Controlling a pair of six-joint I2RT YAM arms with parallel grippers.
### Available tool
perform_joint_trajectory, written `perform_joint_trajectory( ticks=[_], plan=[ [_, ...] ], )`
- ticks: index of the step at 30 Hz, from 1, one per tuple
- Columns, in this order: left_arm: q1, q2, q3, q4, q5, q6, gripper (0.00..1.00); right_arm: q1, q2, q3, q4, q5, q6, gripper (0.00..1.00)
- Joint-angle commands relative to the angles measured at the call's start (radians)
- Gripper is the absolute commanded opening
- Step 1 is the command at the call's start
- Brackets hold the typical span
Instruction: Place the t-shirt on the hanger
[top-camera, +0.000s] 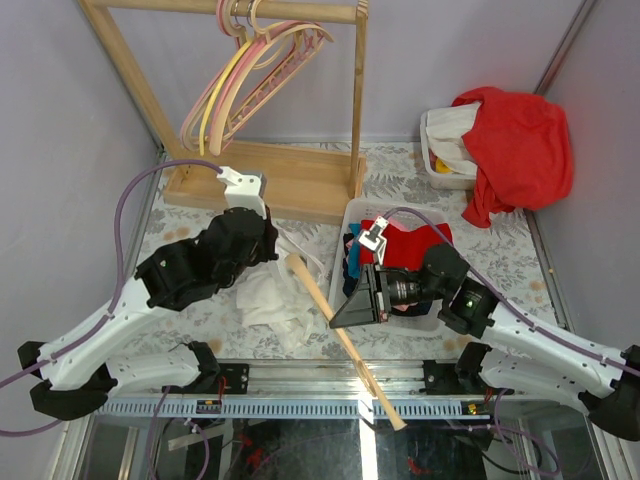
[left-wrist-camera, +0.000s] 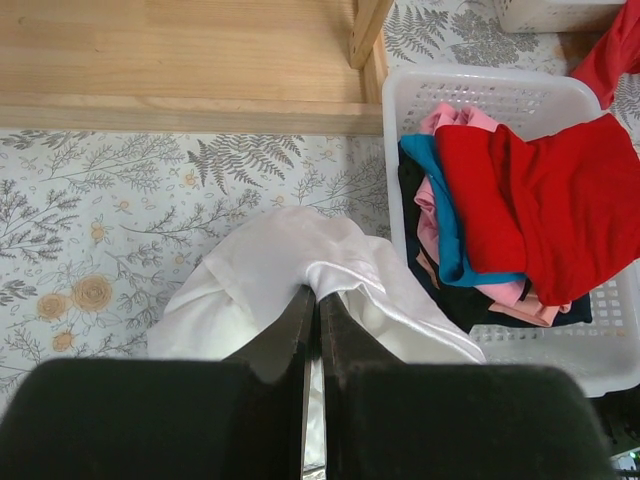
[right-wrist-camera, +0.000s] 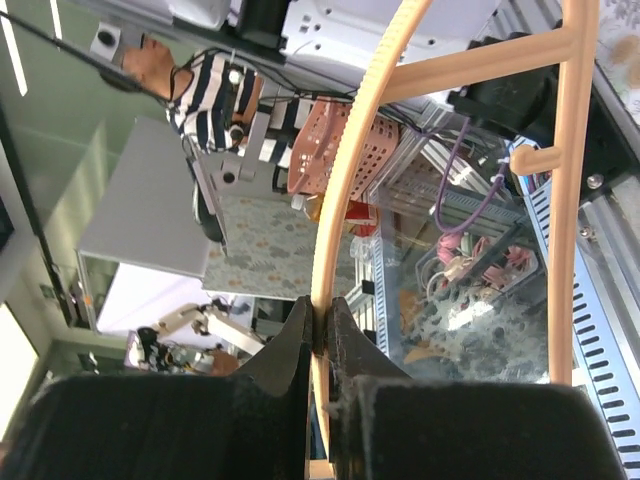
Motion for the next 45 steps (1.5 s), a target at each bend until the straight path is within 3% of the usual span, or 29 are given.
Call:
perform_joint_trajectory(
  ticks=[1,9,16,19,25,32,45],
  plan=[
    [0.004,-0.009,0.038,0.033,0.025,0.039,0.0,-0.064,0.023,-0.032,0.141,-0.131,0.164,0.0],
    [-0.014,0.025,0.106,0.075,0.158,0.059,0.0,-0.118,0.129,0.011,0.181,-0.167,0.205,0.0],
    [-0.118,0.07,0.213,0.063,0.169,0.068,0.0,-0.188,0.187,0.077,0.139,-0.161,0.196,0.0],
    [-0.138,0.088,0.249,0.014,0.105,0.058,0.0,-0.212,0.186,0.138,0.169,-0.198,0.204,0.0],
    [-0.139,0.104,0.25,-0.067,-0.048,0.027,0.0,-0.216,0.133,0.245,0.005,-0.218,0.117,0.0],
    [-0.138,0.112,0.238,-0.054,-0.048,0.018,0.0,-0.217,0.085,0.25,-0.075,-0.209,0.086,0.0],
    [-0.157,0.147,0.347,0.03,0.125,0.075,0.0,-0.217,0.297,0.222,0.202,-0.267,0.23,0.0]
  ],
)
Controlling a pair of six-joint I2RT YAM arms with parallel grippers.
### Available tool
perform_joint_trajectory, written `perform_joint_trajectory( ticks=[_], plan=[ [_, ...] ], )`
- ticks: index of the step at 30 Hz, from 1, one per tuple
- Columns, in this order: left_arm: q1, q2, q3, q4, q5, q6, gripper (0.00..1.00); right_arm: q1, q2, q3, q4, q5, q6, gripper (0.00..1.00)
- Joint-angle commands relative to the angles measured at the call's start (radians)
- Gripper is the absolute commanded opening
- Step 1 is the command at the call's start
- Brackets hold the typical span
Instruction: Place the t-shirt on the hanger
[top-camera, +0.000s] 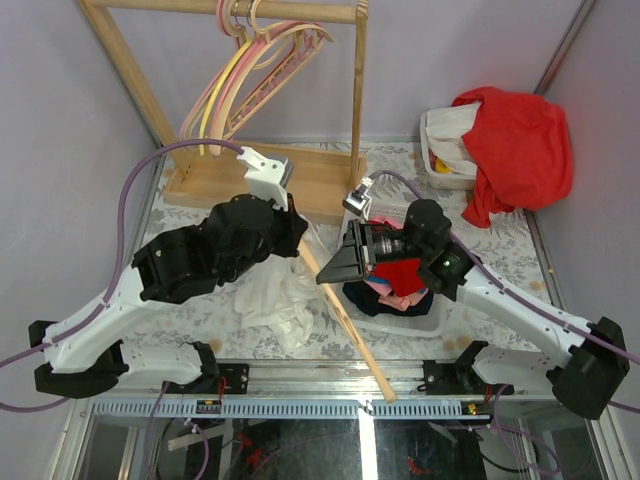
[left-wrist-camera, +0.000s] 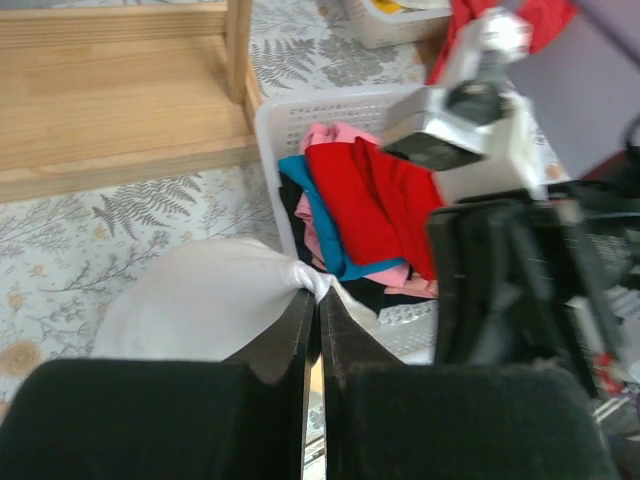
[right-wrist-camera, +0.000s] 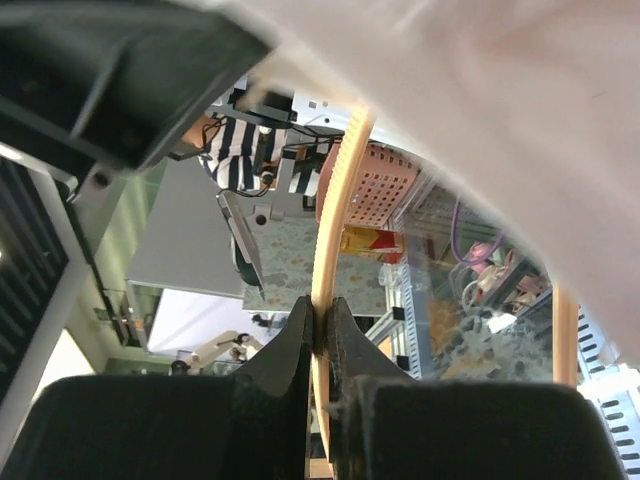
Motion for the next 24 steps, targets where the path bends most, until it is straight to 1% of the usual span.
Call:
perform_joint_trajectory(
  ticks=[1,5,9,13,16,19,24],
  plan=[
    [-0.024,0.02,0.085,0.072,0.073,0.039,0.0,-0.004,0.061,0.036,0.156,-0.095,0.139,0.0],
    [-0.053,0.057,0.156,0.073,0.108,0.055,0.0,-0.005,0.137,0.059,0.268,-0.119,0.217,0.0],
    [-0.111,0.097,0.201,0.079,0.127,0.063,0.0,-0.004,0.214,0.142,0.34,-0.123,0.266,0.0],
    [-0.203,0.106,0.216,0.078,0.085,0.057,0.0,-0.006,0.251,0.211,0.304,-0.099,0.226,0.0],
    [-0.244,0.087,0.206,0.078,0.049,0.04,0.0,-0.02,0.256,0.225,0.303,-0.072,0.199,0.0],
    [-0.273,0.055,0.173,0.078,0.027,0.016,0.0,-0.052,0.249,0.202,0.399,-0.06,0.245,0.0],
    [-0.287,-0.02,0.069,0.067,-0.036,-0.027,0.0,-0.113,0.214,0.178,0.637,-0.079,0.364,0.0]
  ],
)
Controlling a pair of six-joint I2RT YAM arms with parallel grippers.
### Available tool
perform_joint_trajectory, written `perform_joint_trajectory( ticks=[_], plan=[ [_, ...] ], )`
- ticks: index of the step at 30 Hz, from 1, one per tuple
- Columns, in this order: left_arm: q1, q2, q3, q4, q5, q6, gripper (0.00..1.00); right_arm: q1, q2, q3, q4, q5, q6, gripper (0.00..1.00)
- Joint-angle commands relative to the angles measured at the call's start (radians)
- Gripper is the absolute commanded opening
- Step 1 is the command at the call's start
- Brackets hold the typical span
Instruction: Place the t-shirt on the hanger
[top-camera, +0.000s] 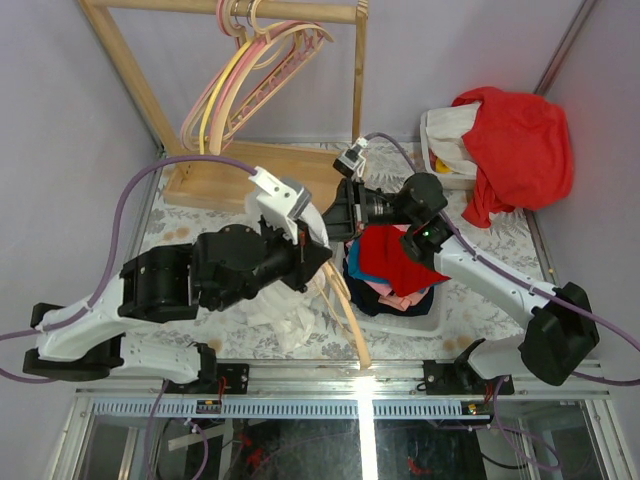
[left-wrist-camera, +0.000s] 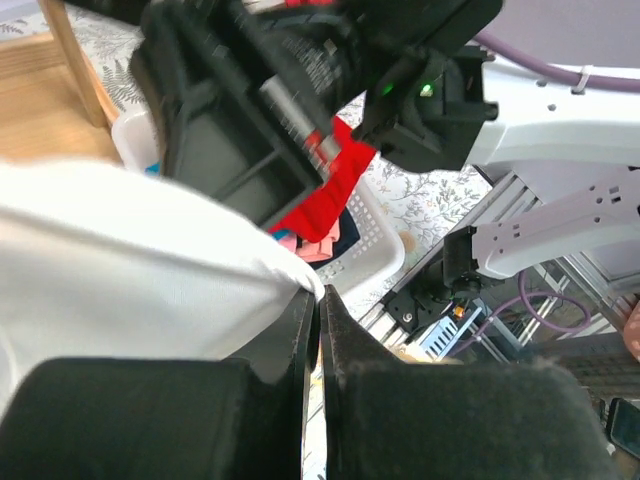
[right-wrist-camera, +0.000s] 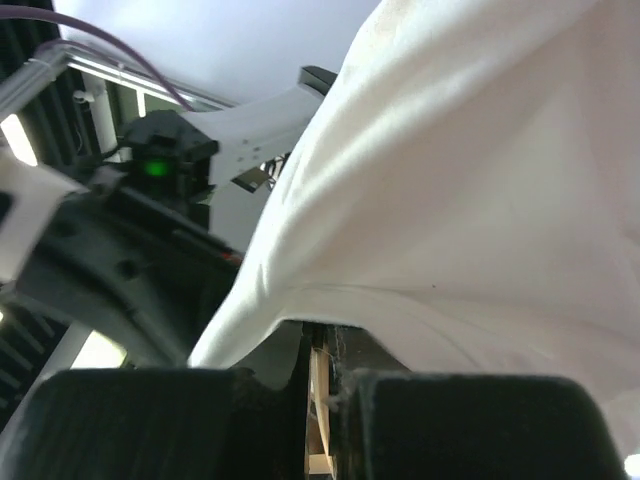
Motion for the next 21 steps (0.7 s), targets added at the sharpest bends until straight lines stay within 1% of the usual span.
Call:
perform_joint_trajectory(
  ticks=[1,3,6,13,16,21],
  plan=[
    [-0.014,-0.067,-0.068,0.036,-0.076,-0.053,0.0,-0.065,-0.063,0.004,0.291,-0.004,0.134,0.0],
    [-0.015,-0.088,-0.086,0.012,-0.114,-0.073,0.0,-0.09,-0.085,-0.015,0.396,0.008,0.19,0.0],
    [-0.014,-0.104,-0.097,0.012,-0.106,-0.077,0.0,-0.1,-0.096,-0.032,0.5,0.042,0.243,0.0],
    [-0.02,-0.008,-0.047,0.052,-0.016,-0.045,0.0,-0.099,-0.129,-0.096,0.479,0.107,0.136,0.0],
    [-0.04,0.026,-0.021,0.079,0.01,-0.025,0.0,-0.099,-0.164,-0.127,0.375,0.123,0.025,0.0],
    [-0.092,0.042,-0.003,0.138,0.036,-0.008,0.0,-0.099,-0.232,-0.139,0.1,0.164,-0.208,0.0]
  ],
)
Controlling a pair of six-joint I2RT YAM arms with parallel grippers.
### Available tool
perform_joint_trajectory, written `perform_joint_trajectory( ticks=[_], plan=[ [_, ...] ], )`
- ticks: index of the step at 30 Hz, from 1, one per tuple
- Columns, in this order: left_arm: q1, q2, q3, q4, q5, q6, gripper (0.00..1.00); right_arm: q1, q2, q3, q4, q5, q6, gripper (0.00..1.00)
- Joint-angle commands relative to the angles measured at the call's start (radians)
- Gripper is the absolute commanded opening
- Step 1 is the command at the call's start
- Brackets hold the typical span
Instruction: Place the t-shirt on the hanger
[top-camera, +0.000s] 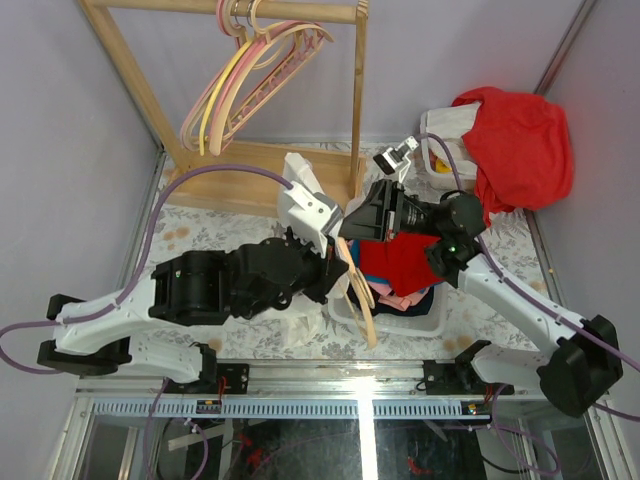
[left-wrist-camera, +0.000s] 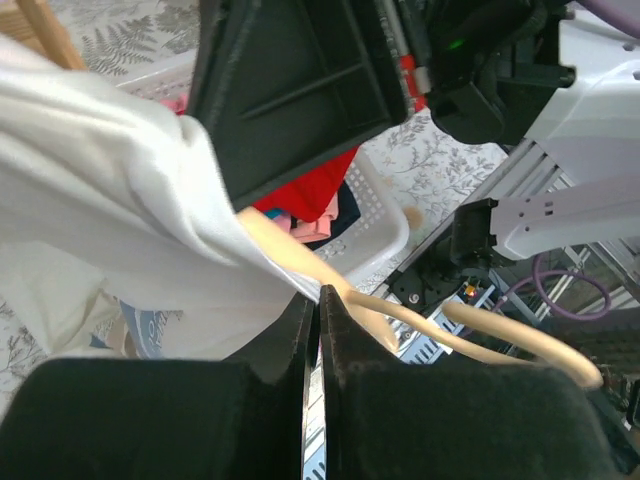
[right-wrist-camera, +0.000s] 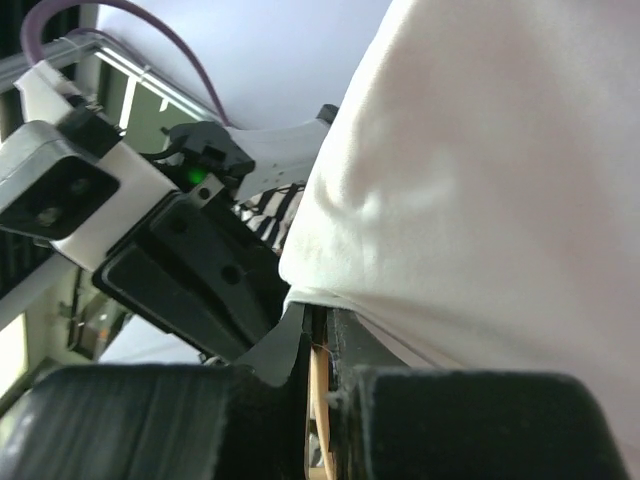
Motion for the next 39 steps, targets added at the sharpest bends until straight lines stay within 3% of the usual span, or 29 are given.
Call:
perform_joint_trajectory(
  ticks=[1,4,11,18,22,24,28,32,39],
  plan=[
    [-0.056,0.001,0.051,0.141,0.066,0.024,0.0,-0.001,-0.071,0.015,-0.191,0.095,-0.249,0.0],
    [-0.081,0.003,0.055,0.146,0.056,0.029,0.0,-0.002,-0.077,0.03,-0.298,0.094,-0.319,0.0],
    [-0.096,-0.024,0.007,0.158,0.066,-0.002,0.0,-0.001,-0.098,-0.001,-0.277,0.096,-0.321,0.0],
    [-0.098,0.003,-0.067,0.144,0.049,-0.041,0.02,-0.002,-0.081,-0.033,0.137,0.09,-0.15,0.0],
    [-0.099,-0.022,-0.123,0.175,0.07,-0.06,0.07,-0.001,-0.092,-0.055,0.245,0.102,-0.129,0.0],
    [-0.099,-0.038,-0.159,0.183,0.071,-0.072,0.11,-0.001,-0.105,-0.064,0.272,0.106,-0.137,0.0],
    [-0.098,-0.049,-0.179,0.175,0.06,-0.081,0.36,-0.002,-0.139,-0.067,0.305,0.091,-0.149,0.0],
    [-0.097,-0.061,-0.167,0.156,0.031,-0.082,0.49,-0.002,-0.183,-0.06,0.282,0.072,-0.183,0.0],
    [-0.099,-0.064,-0.125,0.132,0.026,-0.08,0.55,-0.002,-0.251,-0.075,0.225,0.054,-0.259,0.0]
  ],
)
